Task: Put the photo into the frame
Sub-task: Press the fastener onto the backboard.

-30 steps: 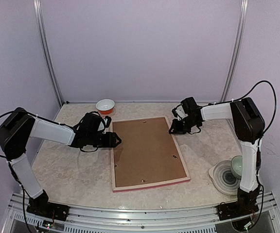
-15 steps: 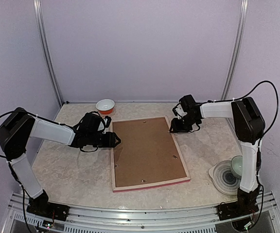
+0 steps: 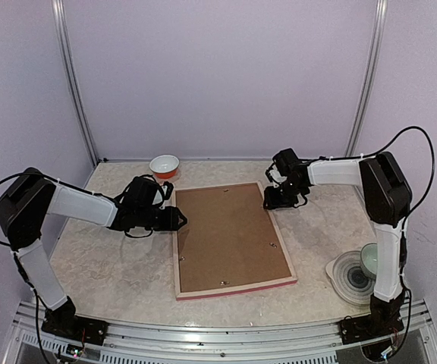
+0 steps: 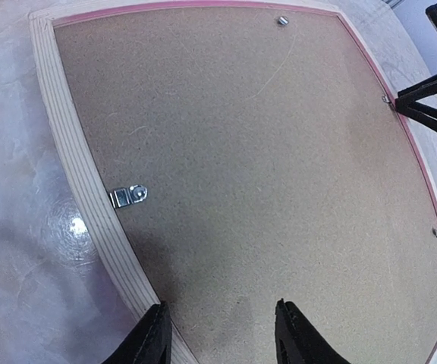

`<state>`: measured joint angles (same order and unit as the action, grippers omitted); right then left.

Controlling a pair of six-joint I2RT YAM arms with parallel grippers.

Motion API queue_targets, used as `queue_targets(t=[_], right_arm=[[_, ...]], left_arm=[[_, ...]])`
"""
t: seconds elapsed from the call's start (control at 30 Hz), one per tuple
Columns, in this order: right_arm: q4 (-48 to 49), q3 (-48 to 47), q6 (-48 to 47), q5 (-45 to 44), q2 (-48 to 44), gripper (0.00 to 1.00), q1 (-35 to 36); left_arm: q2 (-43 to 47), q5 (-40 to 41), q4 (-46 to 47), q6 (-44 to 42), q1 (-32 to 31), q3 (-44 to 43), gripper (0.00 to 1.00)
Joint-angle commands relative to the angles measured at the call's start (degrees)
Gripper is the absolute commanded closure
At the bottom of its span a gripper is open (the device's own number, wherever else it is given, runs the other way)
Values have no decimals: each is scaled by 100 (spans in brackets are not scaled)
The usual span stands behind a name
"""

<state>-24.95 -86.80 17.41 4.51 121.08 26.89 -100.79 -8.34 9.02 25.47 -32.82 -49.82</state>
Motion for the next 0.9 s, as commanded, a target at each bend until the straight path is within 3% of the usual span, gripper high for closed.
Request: queue_targets(t=[0.0, 0.27, 0.63, 0.87], right_arm=[[-143, -187, -2, -348, 9, 55, 44], [-161, -289, 45, -407, 140, 55, 69], [-185, -329, 6, -407, 165, 55, 103], [-181, -330, 5, -399, 180, 55, 105]], left_arm=[[-115, 13, 83, -25, 30, 21, 55], [-210, -10, 32, -33, 47, -18, 68], [-128, 268, -44, -7, 65, 20, 69], [255, 686, -144, -2, 40, 114, 64]])
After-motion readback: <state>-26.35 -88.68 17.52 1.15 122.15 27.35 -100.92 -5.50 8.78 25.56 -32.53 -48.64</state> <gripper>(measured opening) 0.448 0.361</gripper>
